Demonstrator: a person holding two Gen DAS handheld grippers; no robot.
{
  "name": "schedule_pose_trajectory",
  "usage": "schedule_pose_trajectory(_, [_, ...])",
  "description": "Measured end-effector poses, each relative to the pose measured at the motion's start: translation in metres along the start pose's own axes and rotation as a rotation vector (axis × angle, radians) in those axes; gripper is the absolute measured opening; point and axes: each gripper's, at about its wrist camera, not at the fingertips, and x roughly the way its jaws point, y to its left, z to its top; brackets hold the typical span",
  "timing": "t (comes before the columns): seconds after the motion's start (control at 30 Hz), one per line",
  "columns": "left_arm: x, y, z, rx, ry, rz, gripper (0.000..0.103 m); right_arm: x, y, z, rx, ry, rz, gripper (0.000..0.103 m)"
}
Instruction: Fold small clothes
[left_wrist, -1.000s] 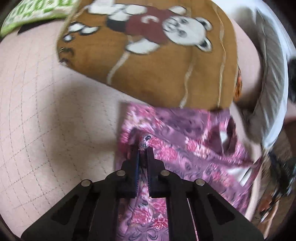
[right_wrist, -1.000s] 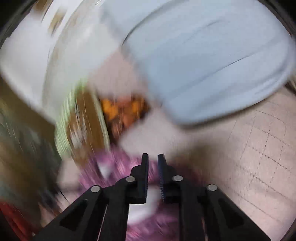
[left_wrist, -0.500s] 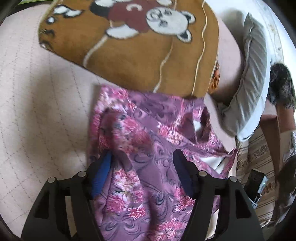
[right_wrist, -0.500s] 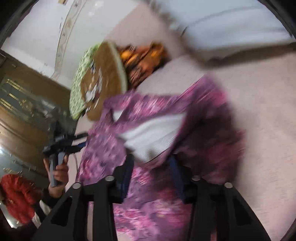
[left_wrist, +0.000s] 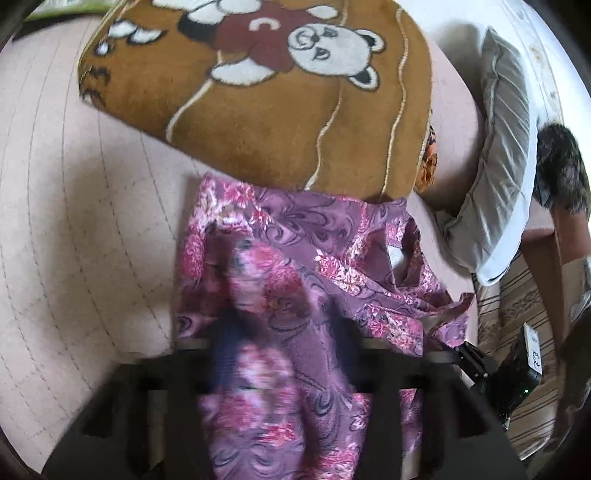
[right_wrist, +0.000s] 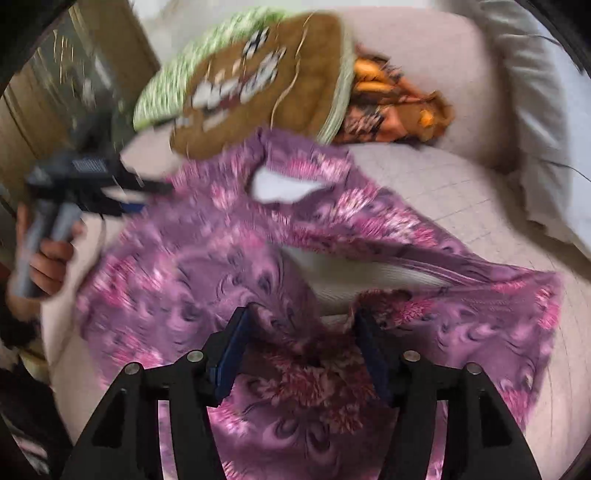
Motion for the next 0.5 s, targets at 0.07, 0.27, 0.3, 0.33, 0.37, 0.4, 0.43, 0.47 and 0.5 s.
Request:
schedule_pose_trajectory(0.07, [0.0, 0.0, 0.002, 0.007, -0.013, 0.041, 0.005, 0.006, 0.01, 0.003, -0.094, 0.027, -0.072, 0.005])
schedule_pose_trajectory(0.27, [-0.013, 0.013, 0.029, -0.05, -0.122, 0.096, 0.005, -0.02, -0.02, 0.052, 0.037, -0.143, -0.078, 0.004])
schedule_pose_trajectory(0.3, [-0.011, 0.016, 0.033, -0.062, -0.114, 0.106, 0.005, -0.019, -0.026, 0.058, 0.065, -0.156, -0.078, 0.004])
schedule_pose_trajectory(0.33, [-0.008, 0.021, 0.037, -0.084, -0.094, 0.103, 0.005, -0.013, -0.03, 0.065, 0.089, -0.146, -0.08, 0.004])
schedule_pose_trajectory(0.37, [-0.007, 0.024, 0.039, -0.097, -0.085, 0.102, 0.005, -0.004, -0.033, 0.068, 0.106, -0.122, -0.09, 0.006])
schedule_pose_trajectory(0.4, [-0.007, 0.027, 0.041, -0.105, -0.079, 0.098, 0.005, -0.001, -0.033, 0.067, 0.113, -0.107, -0.105, 0.013])
schedule_pose_trajectory(0.43, [-0.009, 0.031, 0.041, -0.111, -0.071, 0.081, 0.005, 0.005, -0.038, 0.066, 0.137, -0.067, -0.118, 0.013])
schedule_pose_trajectory(0.47, [-0.011, 0.035, 0.04, -0.119, -0.064, 0.06, 0.006, 0.002, -0.042, 0.063, 0.159, -0.06, -0.111, 0.014])
schedule_pose_trajectory(0.5, [-0.014, 0.039, 0.039, -0.127, -0.068, 0.059, 0.009, -0.004, -0.047, 0.06, 0.188, -0.074, -0.089, 0.015])
